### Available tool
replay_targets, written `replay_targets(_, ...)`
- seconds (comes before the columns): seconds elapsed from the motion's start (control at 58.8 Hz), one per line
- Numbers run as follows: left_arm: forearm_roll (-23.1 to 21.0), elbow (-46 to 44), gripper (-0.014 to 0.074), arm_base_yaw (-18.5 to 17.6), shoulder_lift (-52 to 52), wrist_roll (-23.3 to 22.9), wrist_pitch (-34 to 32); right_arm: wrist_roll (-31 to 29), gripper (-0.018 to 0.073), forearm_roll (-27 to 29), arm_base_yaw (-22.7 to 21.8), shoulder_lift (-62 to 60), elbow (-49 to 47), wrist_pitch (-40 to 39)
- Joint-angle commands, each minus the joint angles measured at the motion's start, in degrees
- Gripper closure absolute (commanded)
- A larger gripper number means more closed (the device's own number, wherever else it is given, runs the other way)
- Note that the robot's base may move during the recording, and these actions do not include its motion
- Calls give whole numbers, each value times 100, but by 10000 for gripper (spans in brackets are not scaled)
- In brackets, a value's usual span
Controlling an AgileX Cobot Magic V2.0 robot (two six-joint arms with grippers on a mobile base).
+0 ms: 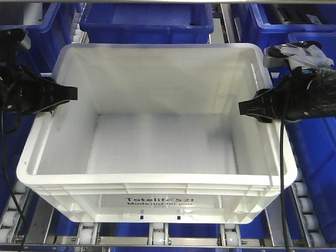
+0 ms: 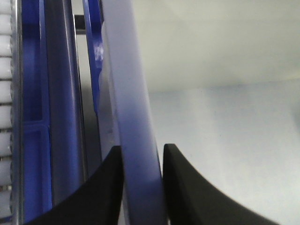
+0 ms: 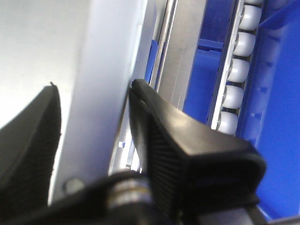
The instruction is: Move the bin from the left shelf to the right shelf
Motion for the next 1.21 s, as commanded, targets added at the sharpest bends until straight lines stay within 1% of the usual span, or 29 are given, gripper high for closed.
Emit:
replay_targets(0.0, -250, -233, 603, -66, -217, 185, -757, 12, 564, 207, -7, -179, -227, -650)
replay_targets(0.17, -60, -233, 603, -66, -217, 185, -857, 17, 564, 207, -7, -179, -227, -716)
replay_targets(0.595, -60, -233, 603, -66, -217, 185, -868, 17, 564, 213, -7, -179, -227, -738)
replay_targets(0.8, -55, -233, 603, -66, -217, 185, -1034, 17, 564, 213, -7, -179, -227, -738)
replay_targets(0.987, -55, -233, 603, -66, -217, 185, -1040, 17, 564, 213, -7, -179, -227, -738)
replay_targets(1.191, -61, -233, 603, -66, -217, 180, -700, 17, 564, 213, -7, -179, -227, -738)
